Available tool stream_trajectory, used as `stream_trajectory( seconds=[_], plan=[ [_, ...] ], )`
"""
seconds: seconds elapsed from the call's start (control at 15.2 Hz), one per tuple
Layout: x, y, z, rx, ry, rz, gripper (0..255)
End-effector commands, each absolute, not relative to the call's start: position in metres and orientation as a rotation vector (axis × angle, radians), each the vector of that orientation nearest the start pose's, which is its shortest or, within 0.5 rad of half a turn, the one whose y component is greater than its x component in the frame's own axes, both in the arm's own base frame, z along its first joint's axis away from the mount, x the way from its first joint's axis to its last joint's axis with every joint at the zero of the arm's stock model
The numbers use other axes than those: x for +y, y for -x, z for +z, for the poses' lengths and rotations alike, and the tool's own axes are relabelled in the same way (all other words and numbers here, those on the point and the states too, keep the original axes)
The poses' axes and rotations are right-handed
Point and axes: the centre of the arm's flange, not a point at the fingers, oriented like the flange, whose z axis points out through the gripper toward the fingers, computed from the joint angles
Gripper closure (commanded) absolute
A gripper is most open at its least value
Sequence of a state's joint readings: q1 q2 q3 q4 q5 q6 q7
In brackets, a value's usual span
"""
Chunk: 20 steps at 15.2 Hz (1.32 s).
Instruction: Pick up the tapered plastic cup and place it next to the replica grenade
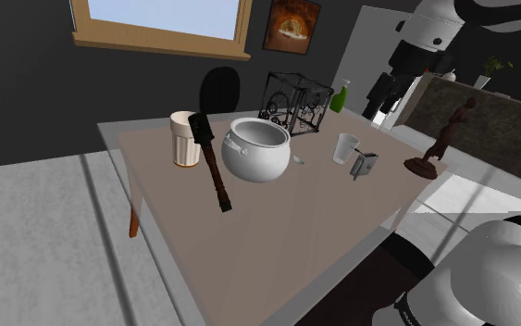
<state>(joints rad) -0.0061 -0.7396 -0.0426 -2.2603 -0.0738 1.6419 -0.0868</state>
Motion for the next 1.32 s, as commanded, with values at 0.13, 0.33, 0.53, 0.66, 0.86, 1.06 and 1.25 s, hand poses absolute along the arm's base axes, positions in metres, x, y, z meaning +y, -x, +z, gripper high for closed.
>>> stream_trajectory(
  seconds=[0.13,0.33,0.53,0.66,0.86,1.06,1.25],
  plan=[
    [-0.046,-0.341,0.615,-0.076,3.194,-0.174,0],
    [-0.073,-0.363,0.595,-0.074,3.202,-0.153,0],
    [-0.101,-0.383,0.576,-0.072,3.211,-0.132,0],
    [-0.119,-0.397,0.563,-0.071,3.216,-0.118,0],
    [-0.147,-0.418,0.543,-0.069,3.225,-0.097,0],
    [-0.175,-0.438,0.523,-0.067,3.233,-0.076,0],
    [-0.203,-0.458,0.503,-0.066,3.241,-0.054,0]
  ],
)
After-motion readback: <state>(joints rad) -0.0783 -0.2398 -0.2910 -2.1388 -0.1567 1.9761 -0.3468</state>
